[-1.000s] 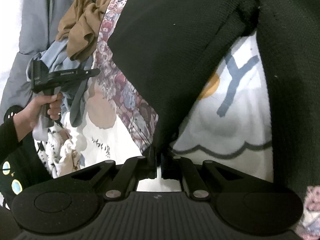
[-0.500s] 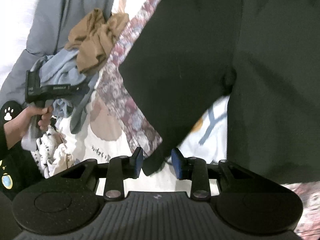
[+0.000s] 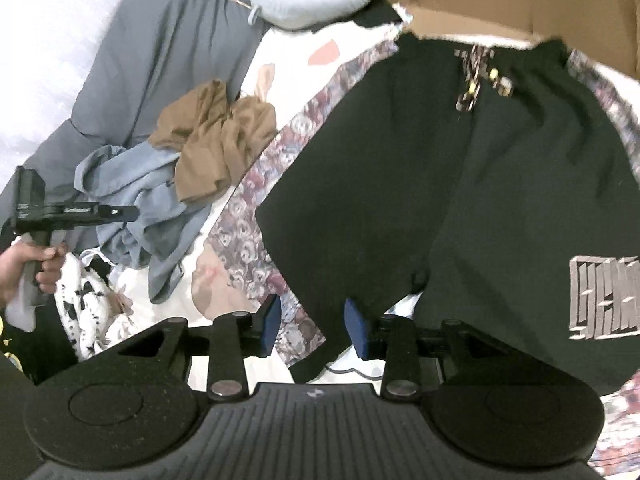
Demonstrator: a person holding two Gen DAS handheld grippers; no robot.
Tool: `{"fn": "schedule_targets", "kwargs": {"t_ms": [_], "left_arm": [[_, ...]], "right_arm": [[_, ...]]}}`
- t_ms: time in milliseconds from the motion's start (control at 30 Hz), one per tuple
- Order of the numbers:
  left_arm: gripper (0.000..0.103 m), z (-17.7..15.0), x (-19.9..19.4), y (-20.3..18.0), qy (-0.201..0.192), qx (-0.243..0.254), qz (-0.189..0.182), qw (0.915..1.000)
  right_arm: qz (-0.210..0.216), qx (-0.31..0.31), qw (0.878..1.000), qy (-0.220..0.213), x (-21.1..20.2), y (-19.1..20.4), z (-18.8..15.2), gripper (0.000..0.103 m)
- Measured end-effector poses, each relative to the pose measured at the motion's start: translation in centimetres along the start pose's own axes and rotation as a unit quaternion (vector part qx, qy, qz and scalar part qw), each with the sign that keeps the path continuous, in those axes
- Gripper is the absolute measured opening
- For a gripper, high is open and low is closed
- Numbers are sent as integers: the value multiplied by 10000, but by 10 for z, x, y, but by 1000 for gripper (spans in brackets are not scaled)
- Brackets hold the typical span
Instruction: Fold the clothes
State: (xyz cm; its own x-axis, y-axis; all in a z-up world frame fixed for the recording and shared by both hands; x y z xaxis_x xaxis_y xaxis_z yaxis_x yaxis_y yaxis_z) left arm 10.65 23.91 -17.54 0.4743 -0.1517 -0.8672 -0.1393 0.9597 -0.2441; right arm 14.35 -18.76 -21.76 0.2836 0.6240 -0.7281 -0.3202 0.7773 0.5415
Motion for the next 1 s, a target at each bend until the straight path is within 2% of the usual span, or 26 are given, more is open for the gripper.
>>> {"fn": "schedule_targets", "kwargs": {"t_ms": [200, 333, 500, 667, 933, 1000], "left_arm": [[27, 3, -47, -28, -135, 36, -39, 9999], [27, 7, -73, -49, -153, 140, 27, 9998], [27, 18, -82, -72, -224, 291, -43, 9993], [31, 34, -61, -91, -252, 475, -212, 9983], [31, 59, 3, -115, -311, 773, -548, 9950], [31, 61, 22, -114, -310, 747, -536, 9953]], "right_arm": [[-174, -118, 9994, -258, -40, -1, 12, 45], [-117, 130, 9987, -477, -61, -12, 18, 45], [-170, 166, 9970, -741, -78, -18, 24, 45], [-521, 61, 9946, -899, -84, -29, 30, 45], [-1207, 177, 9884, -907, -78, -64, 42, 45], [-1416, 164, 9858, -885, -76, -73, 47, 45]]}}
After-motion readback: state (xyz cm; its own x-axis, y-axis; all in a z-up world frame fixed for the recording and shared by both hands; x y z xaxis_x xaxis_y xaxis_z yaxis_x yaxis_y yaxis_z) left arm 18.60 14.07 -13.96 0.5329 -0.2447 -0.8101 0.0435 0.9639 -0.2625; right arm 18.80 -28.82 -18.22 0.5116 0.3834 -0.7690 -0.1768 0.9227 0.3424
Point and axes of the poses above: each gripper's, at about its wrist camera, not at the fingertips, and x roughly the way its jaws point, y to its left, z to its top, the point moved 2 cm from there along x, roughly the way its jaws point, and after that the axes turned 2 degrees about -y, right-handed, at the moved point
